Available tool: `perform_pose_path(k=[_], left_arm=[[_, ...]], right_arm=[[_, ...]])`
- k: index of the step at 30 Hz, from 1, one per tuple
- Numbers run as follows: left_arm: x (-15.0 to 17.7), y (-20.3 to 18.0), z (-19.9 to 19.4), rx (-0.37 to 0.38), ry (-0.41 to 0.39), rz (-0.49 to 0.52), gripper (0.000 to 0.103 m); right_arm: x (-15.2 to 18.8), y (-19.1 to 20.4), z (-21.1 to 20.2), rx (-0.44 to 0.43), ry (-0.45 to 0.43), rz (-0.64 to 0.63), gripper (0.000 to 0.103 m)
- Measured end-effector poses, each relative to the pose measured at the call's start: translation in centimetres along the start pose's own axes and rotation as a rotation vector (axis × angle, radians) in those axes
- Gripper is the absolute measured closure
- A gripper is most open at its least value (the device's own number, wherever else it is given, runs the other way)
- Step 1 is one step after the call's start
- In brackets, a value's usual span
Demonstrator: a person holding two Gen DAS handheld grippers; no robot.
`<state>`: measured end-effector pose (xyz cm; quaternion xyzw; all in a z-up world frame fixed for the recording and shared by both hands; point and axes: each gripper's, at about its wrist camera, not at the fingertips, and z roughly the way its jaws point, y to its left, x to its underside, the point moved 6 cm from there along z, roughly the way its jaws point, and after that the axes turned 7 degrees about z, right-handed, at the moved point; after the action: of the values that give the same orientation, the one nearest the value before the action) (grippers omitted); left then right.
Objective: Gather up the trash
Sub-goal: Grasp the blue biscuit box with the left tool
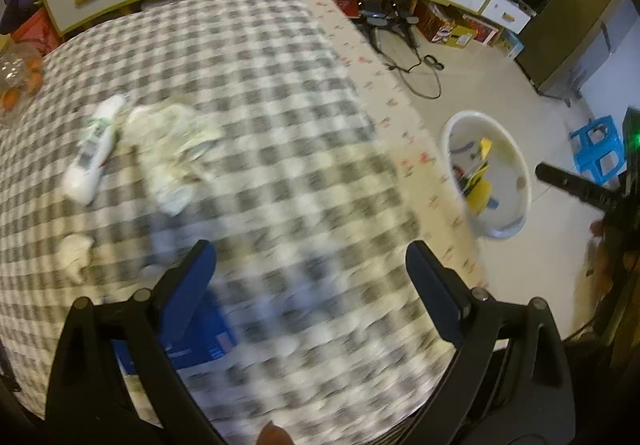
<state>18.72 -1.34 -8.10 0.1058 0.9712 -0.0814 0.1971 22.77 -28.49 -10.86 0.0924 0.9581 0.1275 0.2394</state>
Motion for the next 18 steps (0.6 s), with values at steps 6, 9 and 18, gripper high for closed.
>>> perform_pose_path(k=[6, 9, 18], left_arm=[[3.3, 3.0, -0.7, -0.016, 0.065, 0.030, 0.008], [5.0, 4.3, -0.8, -0.022, 0.090, 0.049, 0.008], [8.3, 6.0, -0.1, -0.050, 0.165, 0.189, 0.008]], right_arm=[[1.2, 3.0, 0.2, -0.019, 0.012, -0.077, 0.033], [2.0, 4.3, 0.4, -0.022, 0.022, -0.115, 0.033], [3.5, 6.2, 1.5, -0.010, 0.056, -0.161, 0.033]])
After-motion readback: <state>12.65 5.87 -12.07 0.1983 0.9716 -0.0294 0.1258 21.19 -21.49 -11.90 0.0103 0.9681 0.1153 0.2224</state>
